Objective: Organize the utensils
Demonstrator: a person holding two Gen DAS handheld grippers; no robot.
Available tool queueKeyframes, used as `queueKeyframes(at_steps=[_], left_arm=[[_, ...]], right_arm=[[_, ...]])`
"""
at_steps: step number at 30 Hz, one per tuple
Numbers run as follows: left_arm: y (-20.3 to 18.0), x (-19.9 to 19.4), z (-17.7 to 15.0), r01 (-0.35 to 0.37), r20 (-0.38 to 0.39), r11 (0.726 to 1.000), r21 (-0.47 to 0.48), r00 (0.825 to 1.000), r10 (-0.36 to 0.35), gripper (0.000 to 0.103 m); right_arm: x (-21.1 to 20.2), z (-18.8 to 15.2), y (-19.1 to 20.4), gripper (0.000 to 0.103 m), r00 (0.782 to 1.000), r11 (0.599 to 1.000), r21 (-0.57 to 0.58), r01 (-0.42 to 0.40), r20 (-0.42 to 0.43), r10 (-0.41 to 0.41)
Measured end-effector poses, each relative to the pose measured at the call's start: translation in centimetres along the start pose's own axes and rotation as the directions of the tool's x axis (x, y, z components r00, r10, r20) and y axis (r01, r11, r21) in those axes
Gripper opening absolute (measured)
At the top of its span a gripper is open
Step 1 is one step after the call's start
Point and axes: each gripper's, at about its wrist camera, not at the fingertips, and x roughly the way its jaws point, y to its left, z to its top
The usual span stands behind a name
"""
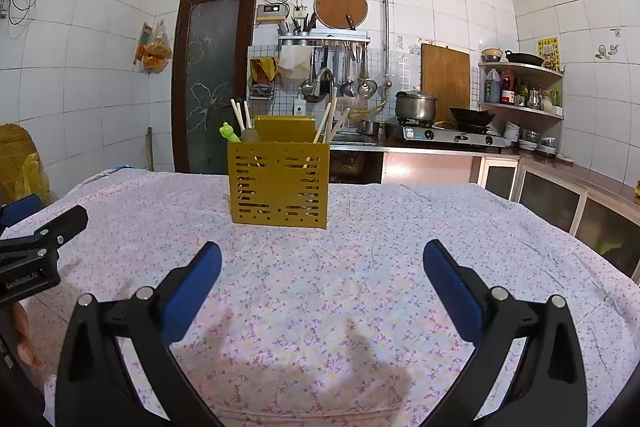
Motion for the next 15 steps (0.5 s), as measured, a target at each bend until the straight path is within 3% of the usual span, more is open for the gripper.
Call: queueKeyframes(at_steps=[15], left_arm=[[-0.18, -0.74, -0.17, 0.002, 0.035, 1.000, 0.008, 0.999, -0.002, 0.098]], right_arm=[[-0.59, 0.04, -0.24, 0.098, 1.000, 1.000, 0.009, 0.007, 0.017, -0.007]])
